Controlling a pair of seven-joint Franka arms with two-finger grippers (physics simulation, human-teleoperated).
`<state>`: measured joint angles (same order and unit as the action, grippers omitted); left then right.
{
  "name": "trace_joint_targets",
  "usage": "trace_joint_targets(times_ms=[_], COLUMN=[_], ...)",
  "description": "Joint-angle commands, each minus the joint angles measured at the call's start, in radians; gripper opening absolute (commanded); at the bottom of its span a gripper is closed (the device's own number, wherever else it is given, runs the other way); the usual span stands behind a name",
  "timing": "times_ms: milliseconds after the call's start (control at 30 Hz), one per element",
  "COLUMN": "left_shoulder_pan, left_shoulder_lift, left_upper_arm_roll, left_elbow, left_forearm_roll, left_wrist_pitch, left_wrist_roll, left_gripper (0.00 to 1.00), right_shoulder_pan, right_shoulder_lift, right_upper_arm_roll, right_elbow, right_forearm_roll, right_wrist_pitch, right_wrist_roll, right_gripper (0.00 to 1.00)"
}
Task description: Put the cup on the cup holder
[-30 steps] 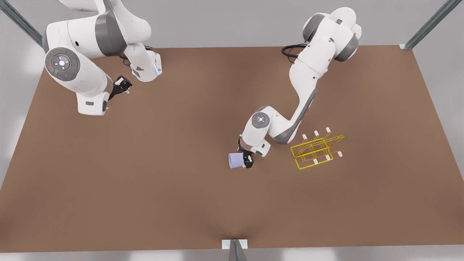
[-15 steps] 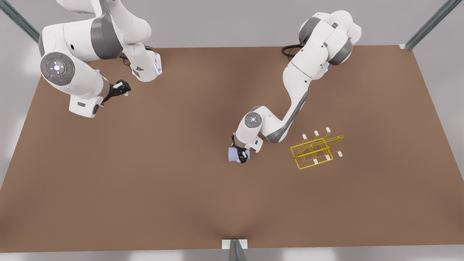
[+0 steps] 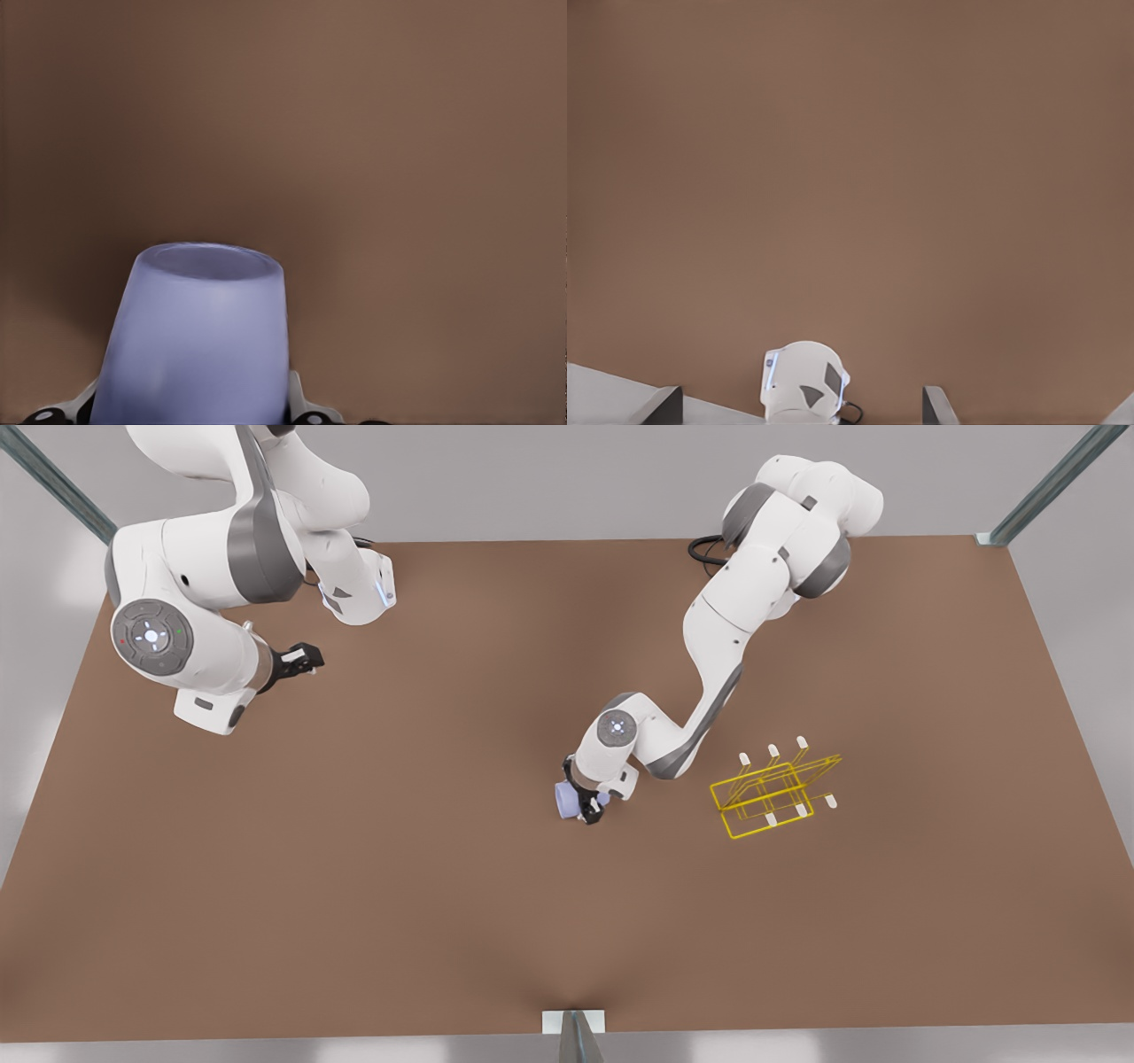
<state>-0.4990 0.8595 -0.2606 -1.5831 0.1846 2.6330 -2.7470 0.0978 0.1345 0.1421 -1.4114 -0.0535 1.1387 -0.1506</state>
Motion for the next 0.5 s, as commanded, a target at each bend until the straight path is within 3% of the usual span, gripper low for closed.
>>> trace_joint_targets(times_ms=[0, 67, 133, 167, 233, 333, 367, 467], left_shoulder_pan=[0.005, 0.034, 0.045, -0.027, -0.406, -0.791, -0.842, -0.839], left_shoulder_lift=[-0.002, -0.033, -0.042, -0.102, -0.143, -0.145, -0.125, -0.013], left_upper_arm_roll=[0.003, 0.000, 0.001, 0.142, 0.676, 1.116, 1.188, 1.254], left_elbow=[0.020, 0.032, 0.164, 0.225, 0.207, 0.087, 0.083, 0.092], left_forearm_roll=[0.006, -0.036, -0.063, -0.076, -0.181, -0.281, -0.278, -0.162], left_wrist_pitch=[0.012, -0.050, -0.368, -0.598, -0.757, -0.844, -0.883, -0.890], left_wrist_roll=[-0.043, -0.043, -0.042, -0.037, 0.116, 0.288, 0.331, 0.440], left_gripper=[0.65, 0.65, 0.65, 0.65, 0.65, 0.65, 0.65, 0.65], right_shoulder_pan=[-0.001, -0.001, -0.001, -0.003, -0.001, -0.001, -0.001, -0.001], right_shoulder_lift=[-0.001, -0.001, -0.001, -0.001, -0.001, 0.001, 0.004, 0.007], right_upper_arm_roll=[0.001, 0.001, -0.001, 0.001, 0.001, -0.001, -0.001, -0.001], right_elbow=[0.000, 0.000, 0.000, 0.002, 0.000, 0.000, 0.000, 0.000], right_forearm_roll=[0.003, 0.004, 0.004, 0.004, 0.004, 0.006, 0.006, 0.006], right_wrist_pitch=[-0.002, -0.002, -0.002, -0.002, -0.002, -0.002, -0.002, -0.002], right_wrist_roll=[0.055, 0.055, 0.054, 0.054, 0.051, 0.048, 0.048, 0.048], right_gripper=[1.00, 1.00, 1.00, 1.00, 1.00, 1.00, 1.00, 1.00])
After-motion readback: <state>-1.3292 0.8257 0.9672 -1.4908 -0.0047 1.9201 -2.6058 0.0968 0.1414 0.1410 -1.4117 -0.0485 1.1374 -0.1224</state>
